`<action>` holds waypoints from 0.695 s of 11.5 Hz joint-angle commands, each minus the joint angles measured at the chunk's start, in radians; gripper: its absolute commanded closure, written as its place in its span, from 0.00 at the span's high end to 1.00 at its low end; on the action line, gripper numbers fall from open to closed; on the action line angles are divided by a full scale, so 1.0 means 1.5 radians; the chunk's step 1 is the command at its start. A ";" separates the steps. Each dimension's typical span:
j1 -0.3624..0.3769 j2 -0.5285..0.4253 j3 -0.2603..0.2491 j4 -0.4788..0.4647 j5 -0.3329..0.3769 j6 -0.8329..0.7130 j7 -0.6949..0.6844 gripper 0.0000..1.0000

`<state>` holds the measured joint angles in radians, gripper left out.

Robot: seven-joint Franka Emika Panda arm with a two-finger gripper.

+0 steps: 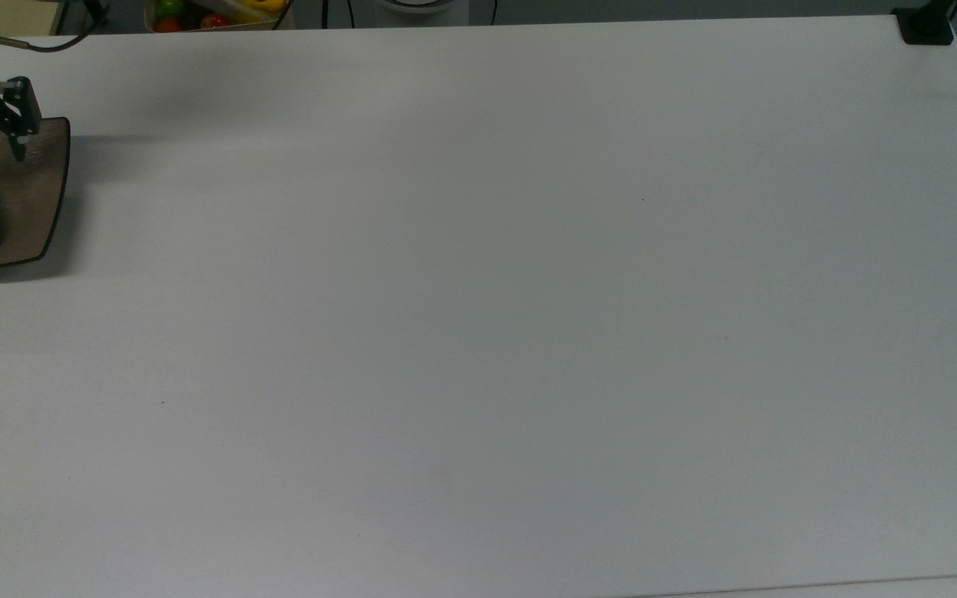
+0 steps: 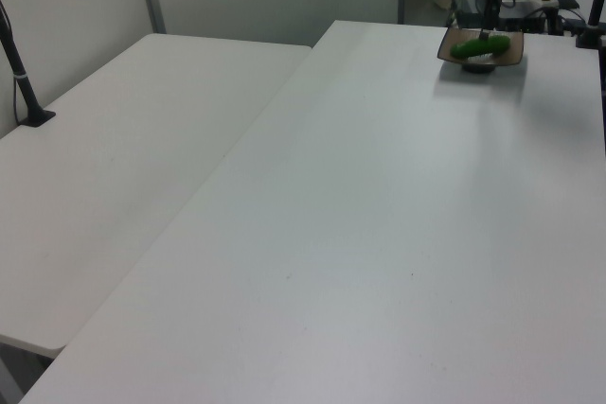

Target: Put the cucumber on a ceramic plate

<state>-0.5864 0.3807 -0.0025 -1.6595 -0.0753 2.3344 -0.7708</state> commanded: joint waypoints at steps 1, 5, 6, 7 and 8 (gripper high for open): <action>0.011 -0.029 0.010 0.017 0.005 -0.054 0.067 1.00; 0.026 -0.063 0.046 0.110 0.109 -0.275 0.176 1.00; 0.043 -0.086 0.048 0.107 0.114 -0.305 0.206 1.00; 0.074 -0.104 0.045 0.106 0.113 -0.335 0.240 1.00; 0.097 -0.119 0.045 0.105 0.109 -0.370 0.274 1.00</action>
<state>-0.5186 0.2689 0.0727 -1.4809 0.0793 1.8786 -0.4713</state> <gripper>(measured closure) 0.000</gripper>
